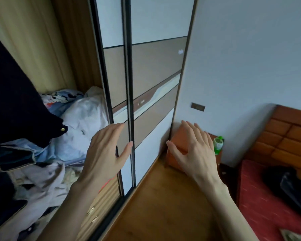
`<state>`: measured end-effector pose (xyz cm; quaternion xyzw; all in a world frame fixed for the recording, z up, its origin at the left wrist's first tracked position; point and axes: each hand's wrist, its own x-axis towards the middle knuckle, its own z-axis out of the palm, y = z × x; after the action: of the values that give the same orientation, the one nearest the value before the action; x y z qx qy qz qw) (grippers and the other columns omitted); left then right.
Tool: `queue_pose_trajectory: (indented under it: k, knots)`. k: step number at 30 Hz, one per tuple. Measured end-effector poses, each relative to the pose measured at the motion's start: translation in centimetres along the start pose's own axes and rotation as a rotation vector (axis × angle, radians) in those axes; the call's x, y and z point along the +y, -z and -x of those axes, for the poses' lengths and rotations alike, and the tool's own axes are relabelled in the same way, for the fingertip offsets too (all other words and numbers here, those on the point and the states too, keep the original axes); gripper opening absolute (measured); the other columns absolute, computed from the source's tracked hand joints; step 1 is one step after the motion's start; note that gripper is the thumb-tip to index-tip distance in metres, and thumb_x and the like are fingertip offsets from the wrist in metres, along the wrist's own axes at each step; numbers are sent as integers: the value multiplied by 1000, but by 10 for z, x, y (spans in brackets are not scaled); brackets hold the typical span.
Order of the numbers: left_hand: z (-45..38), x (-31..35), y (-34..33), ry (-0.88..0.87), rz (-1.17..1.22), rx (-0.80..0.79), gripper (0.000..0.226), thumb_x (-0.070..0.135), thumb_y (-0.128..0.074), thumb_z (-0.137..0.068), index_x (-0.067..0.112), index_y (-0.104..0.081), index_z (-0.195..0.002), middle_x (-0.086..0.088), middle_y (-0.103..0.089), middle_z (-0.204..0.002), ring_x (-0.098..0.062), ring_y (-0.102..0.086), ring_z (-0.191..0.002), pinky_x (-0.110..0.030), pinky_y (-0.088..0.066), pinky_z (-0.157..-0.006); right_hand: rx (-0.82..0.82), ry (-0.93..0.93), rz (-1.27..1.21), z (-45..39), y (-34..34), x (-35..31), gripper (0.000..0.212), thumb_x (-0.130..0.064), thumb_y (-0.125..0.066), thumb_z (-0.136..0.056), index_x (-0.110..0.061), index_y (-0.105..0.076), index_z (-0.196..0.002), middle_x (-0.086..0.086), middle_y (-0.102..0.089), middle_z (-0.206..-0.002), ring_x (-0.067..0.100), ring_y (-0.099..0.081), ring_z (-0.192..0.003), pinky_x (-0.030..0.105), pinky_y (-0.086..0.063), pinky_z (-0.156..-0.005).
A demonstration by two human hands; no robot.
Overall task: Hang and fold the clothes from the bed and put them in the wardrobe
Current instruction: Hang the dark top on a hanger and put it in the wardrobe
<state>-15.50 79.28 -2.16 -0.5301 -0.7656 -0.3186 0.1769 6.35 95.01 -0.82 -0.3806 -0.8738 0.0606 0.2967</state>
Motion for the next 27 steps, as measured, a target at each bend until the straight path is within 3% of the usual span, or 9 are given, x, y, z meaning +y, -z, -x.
queue_pose_trajectory:
  k: [9, 14, 20, 27]
  knots:
    - [-13, 83, -75, -186, 132, -130, 57, 48, -45, -101, 12, -53, -144, -5, -58, -143, -25, -52, -134, -39, -38, -112, 106, -186, 84, 46, 32, 91, 75, -71, -44, -97, -27, -39, -156, -1, -44, -160, 21, -30, -154, 49, -24, -126]
    - [-22, 126, -129, -304, 272, -271, 70, 67, -29, -102, 20, -47, -151, -2, -52, -152, -23, -46, -142, -50, -40, -116, 227, -361, 155, 79, 34, 122, 67, -67, -48, -99, -28, -45, -153, -3, -43, -161, 19, -33, -152, 44, -28, -124]
    - [-41, 157, -178, -506, 442, -345, 64, 51, -53, -99, 23, -38, -155, -3, -50, -153, -24, -41, -145, -55, -40, -116, 320, -713, 262, 131, 27, 142, 70, -68, -49, -98, -29, -42, -155, -4, -42, -161, 17, -30, -153, 44, -26, -124]
    - [-37, 193, -238, -776, 591, -492, 60, 49, -50, -101, 16, -47, -151, -5, -53, -150, -23, -43, -144, -53, -39, -116, 434, -1045, 402, 197, 26, 134, 74, -71, -45, -97, -27, -41, -156, -3, -44, -159, 19, -30, -153, 47, -28, -124]
